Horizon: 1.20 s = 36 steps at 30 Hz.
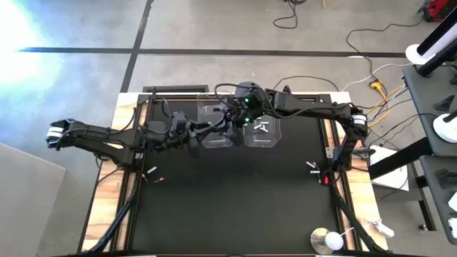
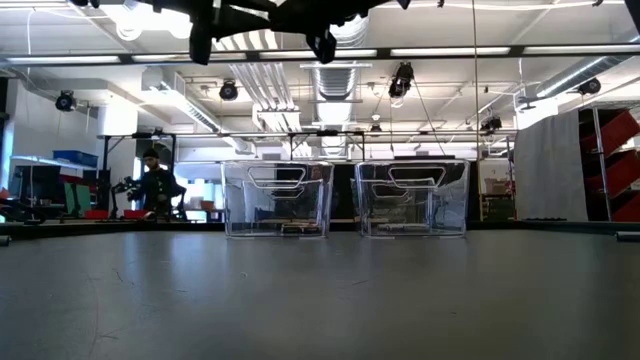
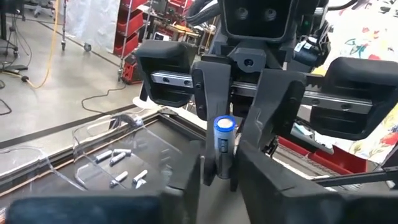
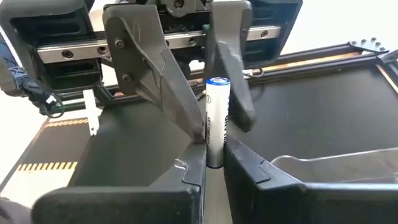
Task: Sort batteries
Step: Put the white battery into the right transparent bin
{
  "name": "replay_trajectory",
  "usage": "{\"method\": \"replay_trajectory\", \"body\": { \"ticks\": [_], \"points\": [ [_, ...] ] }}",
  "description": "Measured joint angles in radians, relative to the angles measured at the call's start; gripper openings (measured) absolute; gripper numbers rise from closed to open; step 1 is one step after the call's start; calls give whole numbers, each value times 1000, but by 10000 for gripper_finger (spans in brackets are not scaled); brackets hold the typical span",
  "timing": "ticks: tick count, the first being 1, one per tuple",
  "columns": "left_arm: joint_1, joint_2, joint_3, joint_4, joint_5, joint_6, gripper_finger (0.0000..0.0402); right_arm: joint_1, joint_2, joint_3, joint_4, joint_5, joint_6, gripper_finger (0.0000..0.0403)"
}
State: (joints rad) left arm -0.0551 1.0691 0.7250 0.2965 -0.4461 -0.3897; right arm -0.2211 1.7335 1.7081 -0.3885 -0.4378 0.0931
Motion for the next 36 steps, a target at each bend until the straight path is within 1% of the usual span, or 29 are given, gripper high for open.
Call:
{"method": "replay_trajectory", "body": {
  "ticks": [3,6,9,12,15,20,24,25,28,30,32,36],
  "points": [
    [0,-6,0,-21,1,0,117,-9,-8,1,-28,-3,-15,28],
    [-3,-24,0,-79,22,-6,147,-34,-14,35,-159,17,-68,28],
    [-8,-47,0,-159,61,-37,170,-62,-15,61,-363,94,-176,28],
    [-14,-70,0,-231,116,-71,185,-90,-15,53,-555,208,-288,28],
    [-16,-86,0,-262,172,-76,192,-131,-10,13,-664,284,-359,28],
    [-16,-88,0,-262,177,-70,191,-217,24,-112,-668,295,-415,28],
    [-16,-84,0,-262,177,-63,190,-266,83,-169,-668,313,-456,28],
    [-16,-82,0,-263,177,-63,190,-273,102,-173,-671,327,-471,28],
    [-16,-74,0,-263,177,-62,190,-275,156,-171,-678,430,-530,28],
    [-16,-69,0,-266,177,-72,190,-271,194,-163,-685,471,-566,28],
    [-15,-71,0,-300,190,-93,190,-270,230,-149,-695,475,-588,28],
    [-14,-94,0,-439,252,-149,190,-275,264,-118,-704,491,-605,28]
  ]
}}
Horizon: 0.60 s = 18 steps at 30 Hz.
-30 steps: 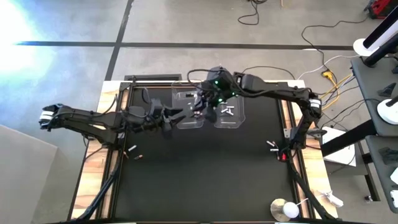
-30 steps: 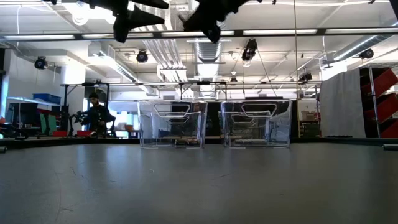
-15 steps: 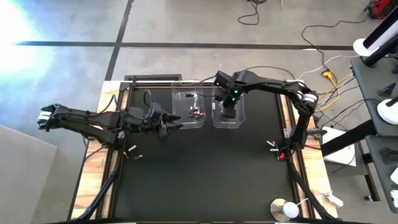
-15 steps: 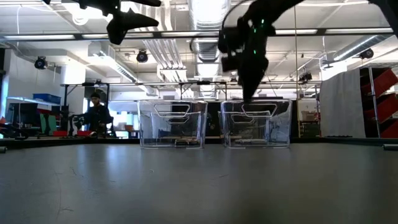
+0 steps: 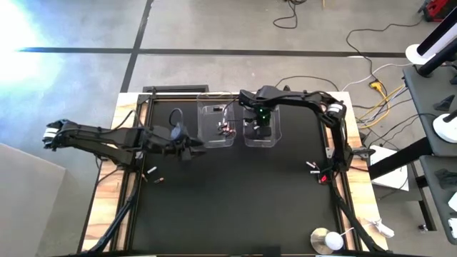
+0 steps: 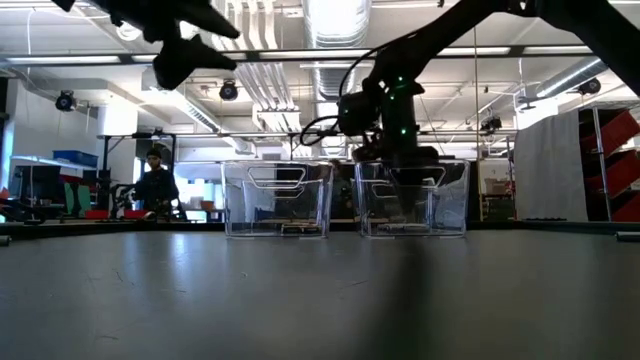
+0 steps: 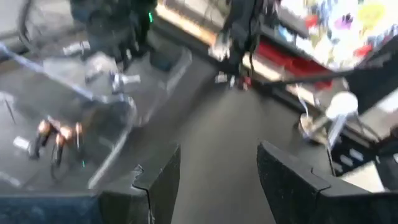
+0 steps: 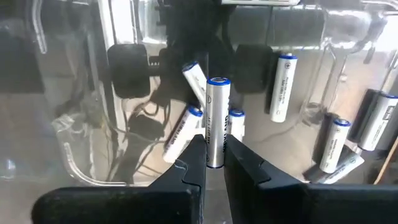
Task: Sort batteries
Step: Put the white battery into the right transparent bin
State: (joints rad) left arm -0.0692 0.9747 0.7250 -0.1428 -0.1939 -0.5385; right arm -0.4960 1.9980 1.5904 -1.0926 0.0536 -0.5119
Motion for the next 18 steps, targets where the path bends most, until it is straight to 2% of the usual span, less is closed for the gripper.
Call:
{"method": "replay_trajectory", "body": {
  "ticks": [5,18],
  "points": [
    [0,-13,0,-90,28,-6,190,-1,16,7,-4,3,-36,28],
    [1,-16,0,-89,-4,-6,190,-30,59,6,11,12,-39,28]
  ]
}}
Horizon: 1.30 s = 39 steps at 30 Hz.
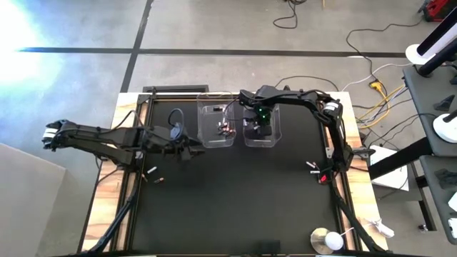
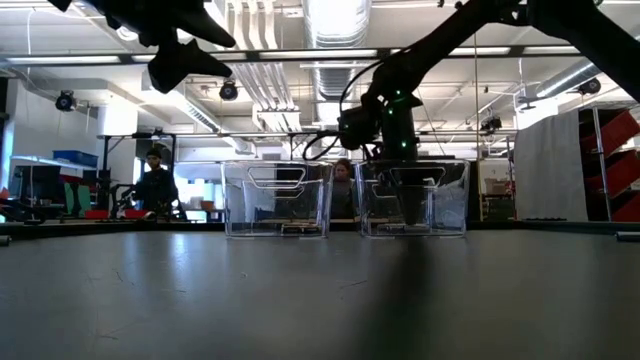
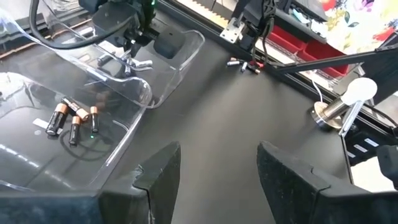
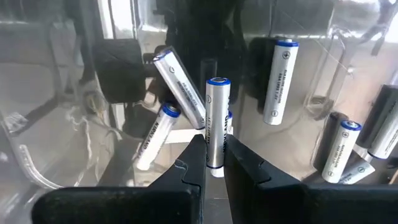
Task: Sort batteries
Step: Put the white battery into the right transparent bin
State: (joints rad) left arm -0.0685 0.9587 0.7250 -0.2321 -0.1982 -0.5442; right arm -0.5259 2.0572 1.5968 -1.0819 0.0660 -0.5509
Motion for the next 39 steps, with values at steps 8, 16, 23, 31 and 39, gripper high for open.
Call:
{"method": "replay_trajectory", "body": {
  "ticks": [8,16,23,31,39],
  "points": [
    [0,-28,0,0,1,39,190,-15,26,1,-1,15,-10,28],
    [0,-25,0,18,5,36,190,-27,28,0,-16,14,30,28],
    [0,-25,0,29,6,35,190,-27,28,0,-13,15,38,28],
    [0,-25,0,30,6,34,190,-27,21,88,-87,11,61,28],
    [0,-22,0,30,0,34,190,-72,36,108,-30,14,30,28]
  ]
}}
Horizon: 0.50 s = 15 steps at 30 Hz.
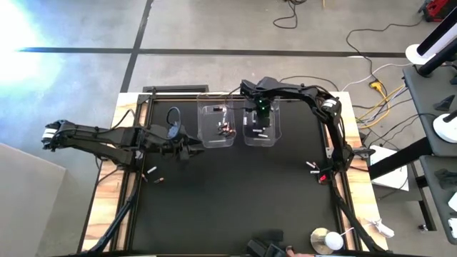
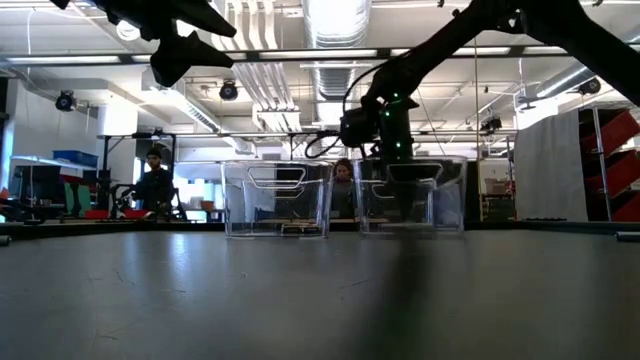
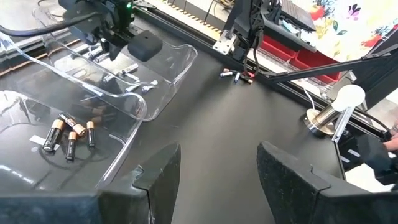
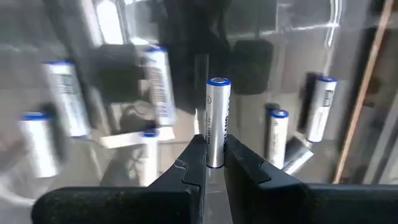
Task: Sort batteries
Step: Put the white battery into the right transparent bin
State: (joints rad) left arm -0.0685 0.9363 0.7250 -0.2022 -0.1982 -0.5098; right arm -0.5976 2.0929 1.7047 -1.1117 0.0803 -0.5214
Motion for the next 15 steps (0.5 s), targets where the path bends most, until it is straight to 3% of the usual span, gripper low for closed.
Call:
{"method": "replay_trajectory", "body": {
  "ticks": [15],
  "points": [
    [0,2,0,-1,-2,7,190,-16,58,-22,-5,-6,-1,29]
  ]
}}
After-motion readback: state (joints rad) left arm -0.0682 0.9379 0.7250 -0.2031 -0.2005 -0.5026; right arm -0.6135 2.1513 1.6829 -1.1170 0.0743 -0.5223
